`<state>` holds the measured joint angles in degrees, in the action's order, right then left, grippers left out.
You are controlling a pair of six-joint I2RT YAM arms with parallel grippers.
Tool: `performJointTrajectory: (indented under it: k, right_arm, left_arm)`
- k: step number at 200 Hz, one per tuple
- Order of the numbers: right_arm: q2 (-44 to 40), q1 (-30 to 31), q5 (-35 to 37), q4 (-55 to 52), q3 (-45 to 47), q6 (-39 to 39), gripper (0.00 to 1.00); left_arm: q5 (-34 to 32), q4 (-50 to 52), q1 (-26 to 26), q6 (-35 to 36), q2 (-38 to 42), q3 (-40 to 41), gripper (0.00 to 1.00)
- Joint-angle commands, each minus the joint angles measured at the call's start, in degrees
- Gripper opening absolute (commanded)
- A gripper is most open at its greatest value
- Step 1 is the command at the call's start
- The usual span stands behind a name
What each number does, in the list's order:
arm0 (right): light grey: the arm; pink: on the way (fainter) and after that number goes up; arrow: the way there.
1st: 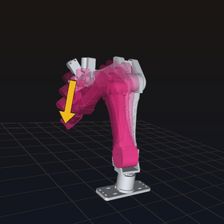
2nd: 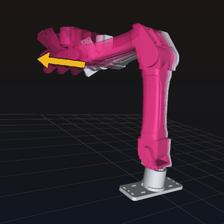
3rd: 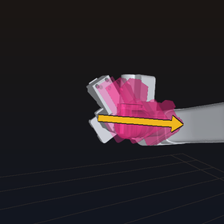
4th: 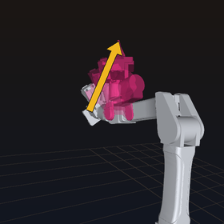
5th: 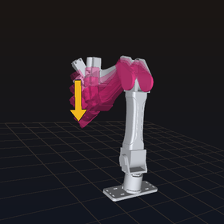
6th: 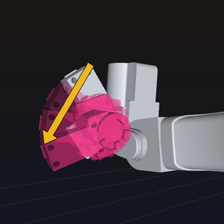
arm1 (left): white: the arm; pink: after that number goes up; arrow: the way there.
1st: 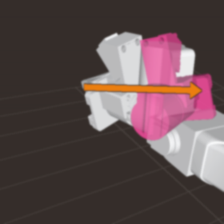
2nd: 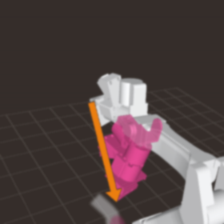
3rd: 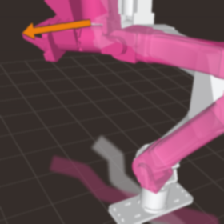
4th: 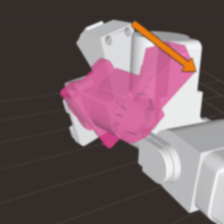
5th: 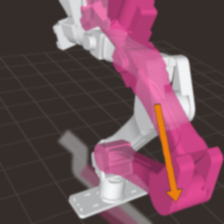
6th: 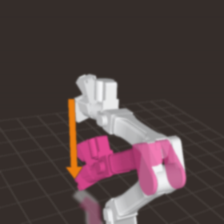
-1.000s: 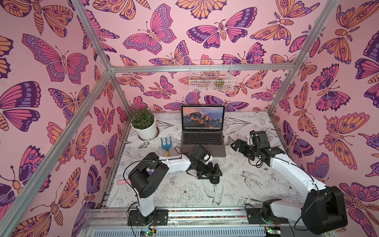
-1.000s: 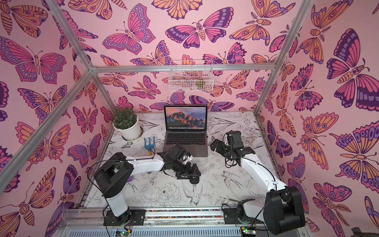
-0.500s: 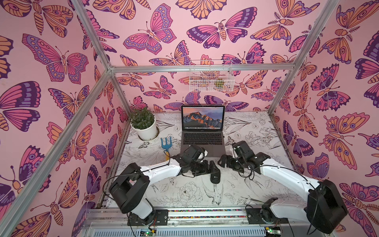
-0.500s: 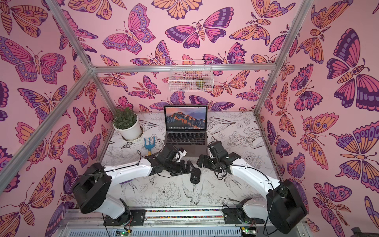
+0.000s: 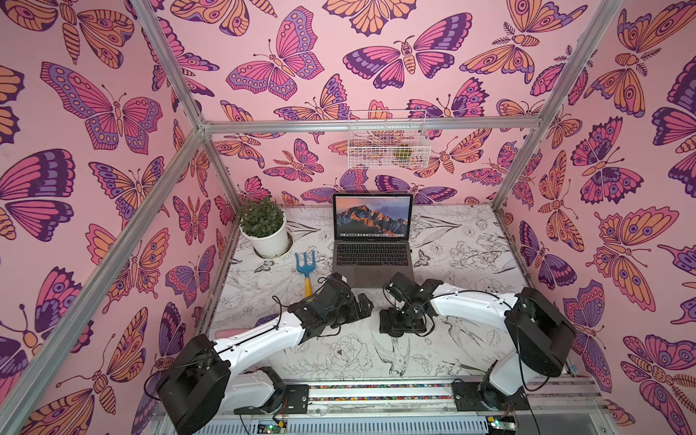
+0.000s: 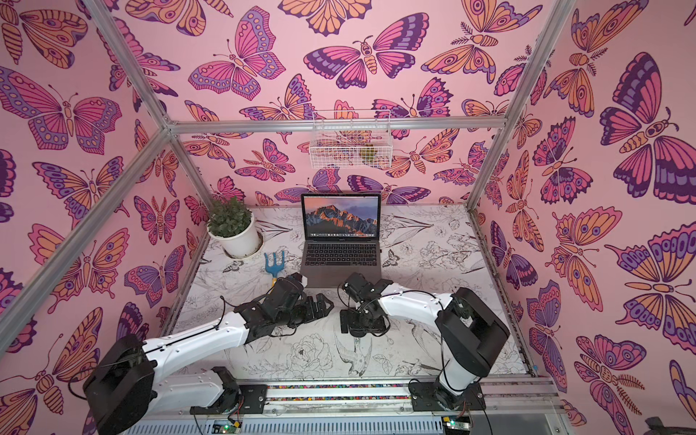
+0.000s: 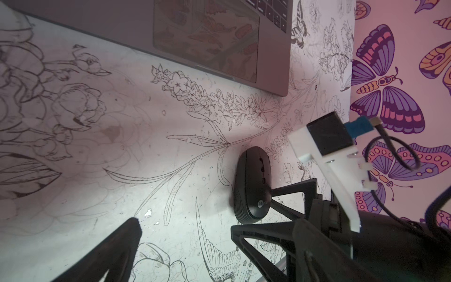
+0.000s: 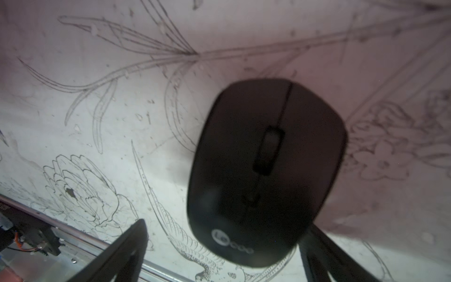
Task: Insert the wireless mouse receiver into the laptop
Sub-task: Pick up the mouse from the center of the board.
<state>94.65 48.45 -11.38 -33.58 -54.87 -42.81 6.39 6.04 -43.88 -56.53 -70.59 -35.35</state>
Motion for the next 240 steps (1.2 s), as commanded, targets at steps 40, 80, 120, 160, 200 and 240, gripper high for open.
performJointTrajectory:
  k: [40,80,120,160,200,240]
  right_arm:
    - [6.1,3.33,12.89,-7.8,-8.89,3.0,0.83]
    - [7.47,3.47,14.69,-7.97,-9.26,3.41,0.76]
    - [8.72,3.43,13.31,-6.14,-9.66,3.94,0.7]
    - [9.3,3.46,12.63,-6.62,-8.87,5.42,0.52]
    - [5.69,3.54,10.1,-7.61,-3.91,5.34,0.49]
    - [1.55,-0.07,12.5,-9.94,-9.1,8.94,0.48]
  left_arm:
    - [-6.14,2.35,0.55,-2.41,2.01,2.07,1.0]
    - [-9.66,4.33,0.55,-3.05,3.16,1.77,1.0]
    - [-12.19,5.25,0.64,-3.01,4.44,2.13,1.0]
    - [-13.03,8.62,1.43,-1.33,2.63,-0.44,1.0]
    - [-13.96,8.76,2.63,-0.26,1.26,-1.96,1.0]
    - [-10.58,6.47,5.61,-1.16,-0.22,-2.75,1.0]
